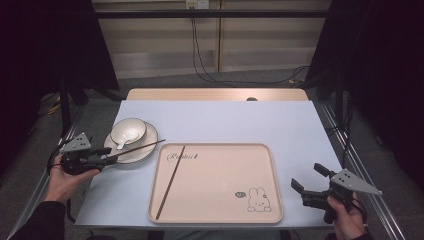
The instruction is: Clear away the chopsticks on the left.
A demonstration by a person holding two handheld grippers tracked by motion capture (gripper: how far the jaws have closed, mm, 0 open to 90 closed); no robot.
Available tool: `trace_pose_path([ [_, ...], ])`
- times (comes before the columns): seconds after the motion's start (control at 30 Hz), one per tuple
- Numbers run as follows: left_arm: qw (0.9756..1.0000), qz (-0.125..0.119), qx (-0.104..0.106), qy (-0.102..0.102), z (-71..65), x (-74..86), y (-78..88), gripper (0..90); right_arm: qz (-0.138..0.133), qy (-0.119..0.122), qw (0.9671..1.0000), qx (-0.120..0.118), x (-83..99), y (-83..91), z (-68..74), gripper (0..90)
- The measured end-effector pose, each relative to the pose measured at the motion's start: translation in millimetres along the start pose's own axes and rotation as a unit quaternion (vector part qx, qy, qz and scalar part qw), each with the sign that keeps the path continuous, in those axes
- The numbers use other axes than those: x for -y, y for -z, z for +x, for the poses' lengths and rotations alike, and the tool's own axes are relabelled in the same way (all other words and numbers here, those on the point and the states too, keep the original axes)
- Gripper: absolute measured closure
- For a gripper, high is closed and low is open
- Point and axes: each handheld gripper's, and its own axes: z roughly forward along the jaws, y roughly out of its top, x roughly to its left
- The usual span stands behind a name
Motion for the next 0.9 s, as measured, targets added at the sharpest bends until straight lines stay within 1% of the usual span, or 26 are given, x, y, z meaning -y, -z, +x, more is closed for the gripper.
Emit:
trace_pose_path([
  [0.03, 1.0000, 0.000, 0.000, 0.000, 0.0, 0.0, 0.0, 59.4, 0.000, 0.000, 1.0000, -0.001, 0.0, -0.1, 0.1, 1.5],
  [0.07, 0.9999, 0.011, -0.002, -0.005, 3.4, -2.2, -2.0, 62.3, 0.001, 0.000, 1.0000, -0.002, 0.0, -0.3, 0.2, 1.5],
  [0.13, 0.9998, 0.019, 0.004, -0.003, 8.3, -2.1, -5.1, 65.3, 0.000, 0.000, 1.0000, -0.001, 0.0, -0.1, 0.5, 1.4],
  [0.17, 0.9998, 0.019, 0.004, -0.003, 8.3, -2.1, -5.1, 67.1, 0.000, 0.000, 1.0000, -0.001, 0.0, -0.1, 0.5, 1.4],
  [0.2, 0.9995, 0.028, 0.006, -0.010, 10.9, -1.1, -8.7, 68.9, 0.000, -0.001, 1.0000, -0.001, 0.1, 0.1, 0.3, 1.4],
  [0.23, 0.9995, 0.028, 0.006, -0.010, 10.9, -1.1, -8.7, 69.1, 0.000, -0.001, 1.0000, -0.001, 0.1, 0.1, 0.3, 1.4],
  [0.27, 0.9994, 0.030, 0.011, -0.014, 11.7, -1.5, -11.4, 69.7, 0.000, -0.001, 1.0000, -0.002, 0.2, 0.1, 0.2, 1.4],
  [0.33, 0.9993, 0.032, 0.010, -0.013, 11.5, -1.8, -12.5, 70.9, 0.001, -0.002, 1.0000, -0.002, 0.3, 0.2, 0.5, 1.4],
  [0.37, 0.9991, 0.036, 0.016, -0.015, 12.0, -2.2, -14.4, 70.9, 0.001, -0.002, 1.0000, -0.002, 0.3, 0.2, 0.5, 1.4],
  [0.4, 0.9990, 0.039, 0.016, -0.017, 11.9, -2.1, -17.0, 70.9, 0.000, -0.001, 1.0000, -0.001, 0.2, 0.4, 0.3, 1.4],
  [0.43, 0.9982, 0.054, 0.012, -0.024, 11.4, -3.4, -19.5, 70.9, 0.000, -0.001, 1.0000, -0.001, 0.2, 0.4, 0.3, 1.4],
  [0.47, 0.9981, 0.053, 0.012, -0.029, 11.8, -5.5, -21.2, 71.2, 0.000, -0.001, 1.0000, -0.001, 0.1, 0.4, 0.5, 1.5],
  [0.53, 0.9979, 0.055, 0.012, -0.032, 11.9, -6.8, -21.9, 71.5, 0.000, -0.002, 1.0000, -0.002, 0.0, 0.6, 0.9, 1.5],
  [0.57, 0.9978, 0.055, 0.018, -0.032, 12.2, -6.8, -23.9, 72.2, 0.000, -0.001, 1.0000, -0.002, 0.0, 0.5, 0.6, 1.4],
  [0.6, 0.9976, 0.059, 0.013, -0.034, 12.6, -7.1, -25.1, 72.9, 0.000, -0.001, 1.0000, -0.001, 0.2, 0.3, 0.4, 1.5],
  [0.63, 0.9972, 0.064, 0.013, -0.037, 12.5, -6.9, -27.5, 77.3, 0.000, -0.002, 1.0000, -0.002, 0.1, 0.6, 0.4, 1.4],
  [0.67, 0.9968, 0.066, 0.021, -0.040, 12.6, -7.1, -28.6, 77.5, 0.001, -0.004, 1.0000, -0.001, 0.1, 0.7, 0.8, 1.4],
  [0.7, 0.9968, 0.066, 0.021, -0.040, 12.6, -7.1, -28.6, 78.0, 0.001, -0.004, 1.0000, -0.001, 0.1, 0.7, 0.8, 1.4],
  [0.73, 0.9962, 0.070, 0.026, -0.045, 10.6, -7.8, -31.7, 78.6, 0.000, -0.002, 1.0000, -0.001, 0.2, 0.6, 0.5, 1.5],
  [0.83, 0.9960, 0.071, 0.029, -0.047, 8.6, -8.4, -34.5, 78.6, 0.000, -0.002, 1.0000, -0.002, 0.2, 0.5, 0.4, 1.5],
  [0.9, 0.9949, 0.081, 0.036, -0.050, 8.3, -10.5, -35.6, 80.3, 0.000, -0.002, 1.0000, -0.001, 0.1, 0.6, 0.6, 1.4],
])
